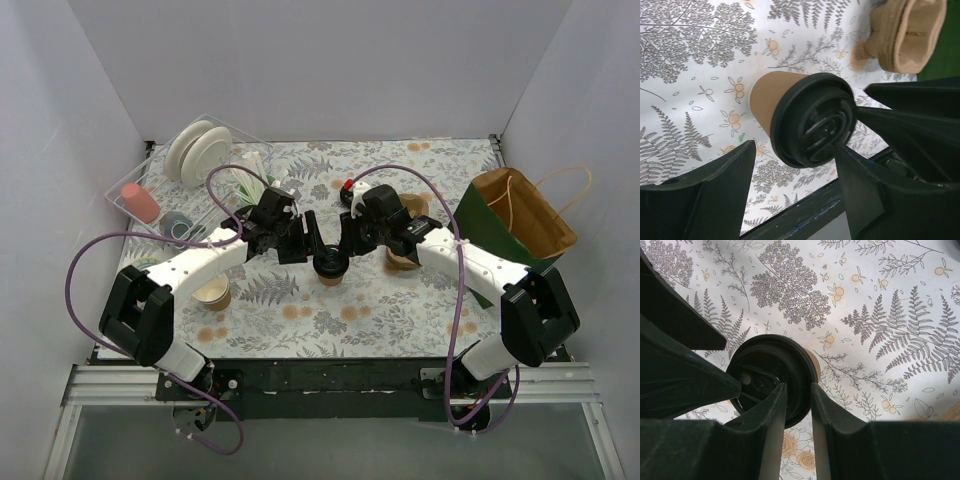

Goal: Pack the takeout coffee

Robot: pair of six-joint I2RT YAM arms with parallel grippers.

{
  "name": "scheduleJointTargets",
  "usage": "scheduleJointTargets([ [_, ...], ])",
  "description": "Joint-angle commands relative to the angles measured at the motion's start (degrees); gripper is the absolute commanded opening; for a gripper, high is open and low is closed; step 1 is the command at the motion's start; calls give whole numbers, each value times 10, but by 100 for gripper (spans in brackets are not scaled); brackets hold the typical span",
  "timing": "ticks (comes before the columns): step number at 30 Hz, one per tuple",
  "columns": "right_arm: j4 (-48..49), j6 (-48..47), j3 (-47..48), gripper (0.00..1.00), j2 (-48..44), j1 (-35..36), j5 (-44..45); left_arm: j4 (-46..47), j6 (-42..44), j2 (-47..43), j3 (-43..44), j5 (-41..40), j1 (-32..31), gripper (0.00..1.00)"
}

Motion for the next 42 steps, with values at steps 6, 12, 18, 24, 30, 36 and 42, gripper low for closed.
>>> scheduleJointTargets([
  [6, -7, -6, 28, 31, -36, 12, 12, 21, 2, -60, 21, -7, -3, 61],
  [12, -8, -5, 30, 28, -29, 25, 14, 28, 2, -54, -2, -17, -3, 53],
  [18, -8, 2, -2, 26, -7, 31, 48, 53, -1, -37, -40, -27, -3, 49],
  [24, -15, 16, -35, 23, 7, 36, 69, 62, -9, -23, -77, -38, -3, 48],
  [30, -23, 14, -20, 22, -6, 38, 84, 63, -8, -33, -81, -44, -3, 47],
  [36, -34, 12, 20, 23, -12, 38, 81, 44, -1, -48, -44, -46, -3, 55],
  [42, -52, 7, 58, 24, -14, 38, 80, 26, 6, -60, -8, -46, -3, 59],
])
